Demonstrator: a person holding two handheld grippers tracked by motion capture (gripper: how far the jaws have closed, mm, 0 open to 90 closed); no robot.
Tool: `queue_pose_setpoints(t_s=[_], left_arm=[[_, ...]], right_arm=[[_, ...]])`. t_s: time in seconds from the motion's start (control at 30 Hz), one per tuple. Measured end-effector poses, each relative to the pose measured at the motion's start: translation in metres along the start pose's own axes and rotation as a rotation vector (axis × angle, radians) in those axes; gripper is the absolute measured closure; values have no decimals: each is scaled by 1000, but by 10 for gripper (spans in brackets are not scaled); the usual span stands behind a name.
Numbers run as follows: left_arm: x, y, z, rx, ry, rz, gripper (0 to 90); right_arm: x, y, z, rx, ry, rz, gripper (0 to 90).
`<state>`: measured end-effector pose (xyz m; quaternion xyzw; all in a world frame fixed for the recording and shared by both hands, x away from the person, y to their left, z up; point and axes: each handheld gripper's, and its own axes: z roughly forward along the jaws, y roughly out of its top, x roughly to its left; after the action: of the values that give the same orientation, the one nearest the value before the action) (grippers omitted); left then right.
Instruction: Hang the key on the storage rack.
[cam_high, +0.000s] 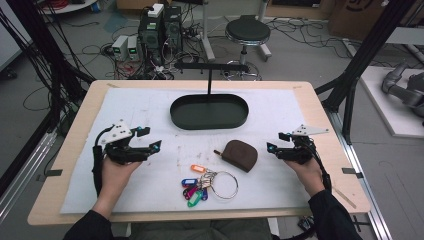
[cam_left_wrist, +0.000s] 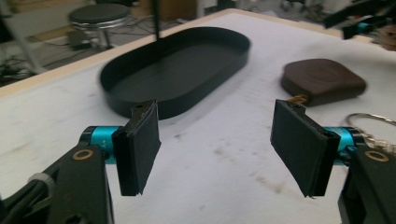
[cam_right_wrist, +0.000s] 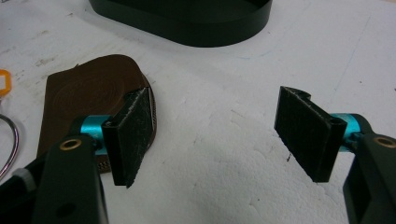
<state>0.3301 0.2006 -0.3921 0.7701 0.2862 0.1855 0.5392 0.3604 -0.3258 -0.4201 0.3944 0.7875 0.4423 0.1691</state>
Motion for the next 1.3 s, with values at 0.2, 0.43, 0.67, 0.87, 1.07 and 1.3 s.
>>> queue_pose_setpoints(t_s=[0.2,0.43,0.67,0.87,1.07,1.3], left_arm=[[-25,13,28,60,-114,56,336],[-49,25,57,118,-226,95,347],[-68,32,85,175,-323,115,375],[-83,34,112,249,-387,128,422],[-95,31,138,338,-421,144,473],[-107,29,162,436,-437,170,552]], right_arm=[[-2,0,0,-3,-1,8,287],[-4,0,0,-10,2,12,287],[-5,0,-1,-15,1,15,288],[-6,0,-1,-19,4,16,287],[-6,0,-1,-20,3,16,288],[-7,0,-1,-20,6,16,289]])
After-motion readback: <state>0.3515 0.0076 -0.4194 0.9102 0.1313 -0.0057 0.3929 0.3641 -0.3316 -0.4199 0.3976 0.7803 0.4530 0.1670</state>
